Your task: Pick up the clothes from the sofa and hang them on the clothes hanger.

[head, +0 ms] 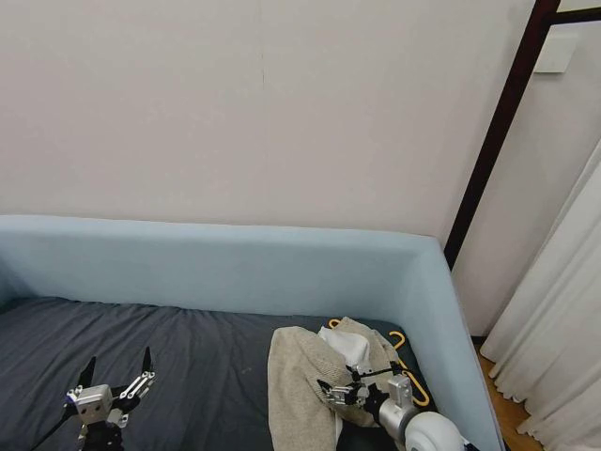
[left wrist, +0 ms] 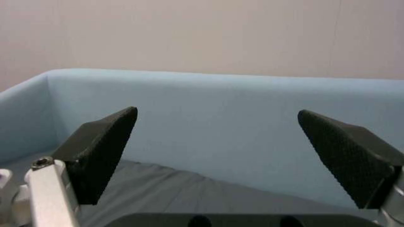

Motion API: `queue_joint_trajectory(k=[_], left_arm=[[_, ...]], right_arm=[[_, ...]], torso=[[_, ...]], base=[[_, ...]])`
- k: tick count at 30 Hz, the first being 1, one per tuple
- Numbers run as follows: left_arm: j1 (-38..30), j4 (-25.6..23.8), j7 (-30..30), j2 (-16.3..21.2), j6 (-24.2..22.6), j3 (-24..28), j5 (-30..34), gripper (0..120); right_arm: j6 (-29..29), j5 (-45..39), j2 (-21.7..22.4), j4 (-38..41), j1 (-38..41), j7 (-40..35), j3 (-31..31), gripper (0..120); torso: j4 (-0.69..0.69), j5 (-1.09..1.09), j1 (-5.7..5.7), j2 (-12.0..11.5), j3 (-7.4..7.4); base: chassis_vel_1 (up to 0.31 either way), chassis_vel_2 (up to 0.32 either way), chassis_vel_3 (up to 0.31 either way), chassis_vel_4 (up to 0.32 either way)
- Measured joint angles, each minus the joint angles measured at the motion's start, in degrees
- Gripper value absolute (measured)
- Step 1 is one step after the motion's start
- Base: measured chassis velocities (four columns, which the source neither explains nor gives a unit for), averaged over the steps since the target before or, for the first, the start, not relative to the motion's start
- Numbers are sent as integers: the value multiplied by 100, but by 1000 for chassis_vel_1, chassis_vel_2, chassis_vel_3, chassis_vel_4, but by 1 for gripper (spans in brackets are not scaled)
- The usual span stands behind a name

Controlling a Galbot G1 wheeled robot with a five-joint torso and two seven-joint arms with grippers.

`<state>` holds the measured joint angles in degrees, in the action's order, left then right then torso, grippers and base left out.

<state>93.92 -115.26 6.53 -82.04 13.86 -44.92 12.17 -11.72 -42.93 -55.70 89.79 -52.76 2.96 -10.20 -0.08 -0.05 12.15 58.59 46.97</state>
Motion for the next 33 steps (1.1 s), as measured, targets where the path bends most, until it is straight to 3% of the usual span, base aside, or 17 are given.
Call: queue_joint_trajectory(k=[4, 8, 14, 17, 27, 33], left_arm=[[16, 7, 7, 6, 27, -2, 0, 100], [26, 7, 16, 44, 40, -9, 4, 100], [24, 7, 21, 48, 41, 16, 5, 100], [7, 7, 30, 61, 41, 35, 3, 100], [-9, 40, 88, 78, 53, 45, 2, 100], [-39, 68, 105, 93, 65, 69, 2, 100]], right_arm=[[-27, 266, -88, -116, 79, -170, -48, 92], [-39, 664, -24, -87, 26, -125, -67, 74], [-22, 741, -11, -35, -50, -102, -17, 57], [69, 649, 16, -4, -114, -25, 22, 41], [320, 650, 21, -32, -197, 26, 94, 5], [594, 342, 54, 258, -208, 47, 287, 0]], torso=[[1, 0, 0, 0, 0], [-1, 0, 0, 0, -1], [1, 0, 0, 0, -1], [0, 0, 0, 0, -1], [0, 0, 0, 0, -1], [0, 1, 0, 0, -1]], base=[[0, 0, 0, 0], [0, 0, 0, 0], [0, 0, 0, 0], [0, 0, 0, 0], [0, 0, 0, 0], [0, 0, 0, 0]])
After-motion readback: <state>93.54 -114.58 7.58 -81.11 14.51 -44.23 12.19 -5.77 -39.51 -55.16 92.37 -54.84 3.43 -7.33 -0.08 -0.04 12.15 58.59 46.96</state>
